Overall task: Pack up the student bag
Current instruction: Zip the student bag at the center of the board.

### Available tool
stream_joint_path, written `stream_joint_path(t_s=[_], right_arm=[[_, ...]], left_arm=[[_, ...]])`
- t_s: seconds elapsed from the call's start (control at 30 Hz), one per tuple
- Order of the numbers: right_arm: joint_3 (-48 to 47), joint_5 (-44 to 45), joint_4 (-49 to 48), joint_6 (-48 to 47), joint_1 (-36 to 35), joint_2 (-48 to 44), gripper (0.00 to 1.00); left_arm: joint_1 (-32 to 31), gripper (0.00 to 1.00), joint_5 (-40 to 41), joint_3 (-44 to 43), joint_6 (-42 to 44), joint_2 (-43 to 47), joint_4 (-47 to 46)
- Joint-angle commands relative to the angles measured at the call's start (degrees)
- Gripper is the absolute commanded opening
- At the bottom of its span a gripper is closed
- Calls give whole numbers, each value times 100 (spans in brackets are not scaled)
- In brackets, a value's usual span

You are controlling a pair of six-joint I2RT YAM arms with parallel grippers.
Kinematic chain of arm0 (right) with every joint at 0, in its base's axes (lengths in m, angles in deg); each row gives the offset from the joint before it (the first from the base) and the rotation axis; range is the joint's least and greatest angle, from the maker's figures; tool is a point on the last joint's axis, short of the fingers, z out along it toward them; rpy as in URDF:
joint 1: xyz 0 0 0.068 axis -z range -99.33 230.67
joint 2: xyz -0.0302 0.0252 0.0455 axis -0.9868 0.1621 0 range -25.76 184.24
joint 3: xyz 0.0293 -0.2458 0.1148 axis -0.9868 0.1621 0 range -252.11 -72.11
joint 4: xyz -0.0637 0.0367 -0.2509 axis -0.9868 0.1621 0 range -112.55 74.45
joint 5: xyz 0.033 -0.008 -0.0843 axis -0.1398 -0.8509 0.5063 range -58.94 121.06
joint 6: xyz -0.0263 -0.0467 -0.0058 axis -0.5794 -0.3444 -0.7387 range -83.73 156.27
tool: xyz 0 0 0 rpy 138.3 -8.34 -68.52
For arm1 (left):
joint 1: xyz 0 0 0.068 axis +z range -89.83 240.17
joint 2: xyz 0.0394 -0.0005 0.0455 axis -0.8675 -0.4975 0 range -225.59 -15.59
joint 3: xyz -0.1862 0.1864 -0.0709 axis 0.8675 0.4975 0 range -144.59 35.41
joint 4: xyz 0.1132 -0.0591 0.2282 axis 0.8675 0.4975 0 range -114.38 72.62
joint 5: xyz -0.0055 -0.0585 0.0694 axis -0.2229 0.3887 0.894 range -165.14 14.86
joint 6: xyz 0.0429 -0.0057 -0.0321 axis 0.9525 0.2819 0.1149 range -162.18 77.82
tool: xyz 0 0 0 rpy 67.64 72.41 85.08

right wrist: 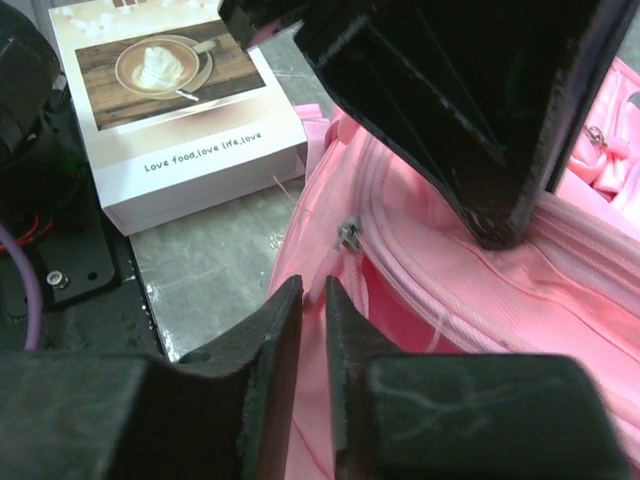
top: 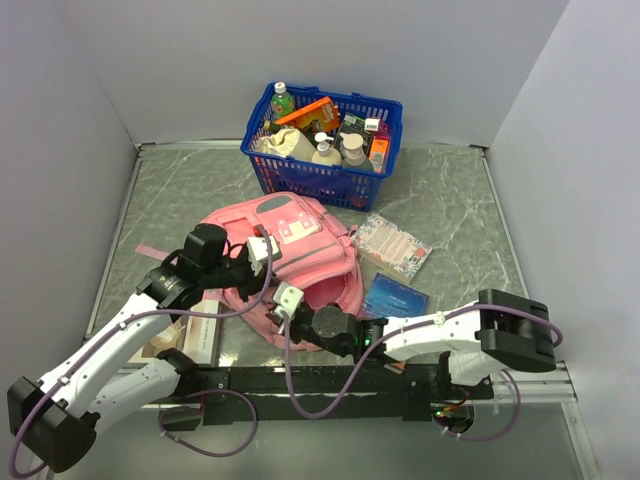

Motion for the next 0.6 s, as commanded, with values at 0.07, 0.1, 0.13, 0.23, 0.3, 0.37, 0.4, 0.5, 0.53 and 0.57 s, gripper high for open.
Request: stream_joint_path(t_s=[0.07, 0.1, 0.13, 0.23, 0.3, 0.37, 0.4, 0.5, 0.53, 0.57], right_arm=[[-286, 25, -53, 256, -50, 117, 38], [-304, 43, -62, 282, -41, 152, 39], [-339, 69, -1, 283, -41, 170, 39], [-558, 393, 236, 326, -33, 284, 39], [-690, 665, 430, 353, -41, 354, 40], [-786, 702, 518, 353, -41, 389, 39], [-839, 746, 579, 353, -33, 459, 37], [-910, 834, 694, 510, -41, 486, 24], [-875, 860, 694, 520, -41, 460, 17], [-771, 878, 694, 590, -41, 416, 12]], left_arm=[[26, 1, 165, -84, -57, 161, -1147], [26, 1, 156, -93, -57, 152, -1156], [17, 1, 156, -110, -39, 143, -1156], [26, 1, 148, -128, -30, 134, -1147], [17, 1, 121, -119, -39, 134, -1165], [17, 1, 104, -119, -48, 152, -1191], [17, 1, 112, -119, -39, 152, -1200], [17, 1, 130, -145, 22, 152, -1156], [17, 1, 147, -154, 49, 152, -1121], [8, 1, 165, -163, 75, 152, -1095]])
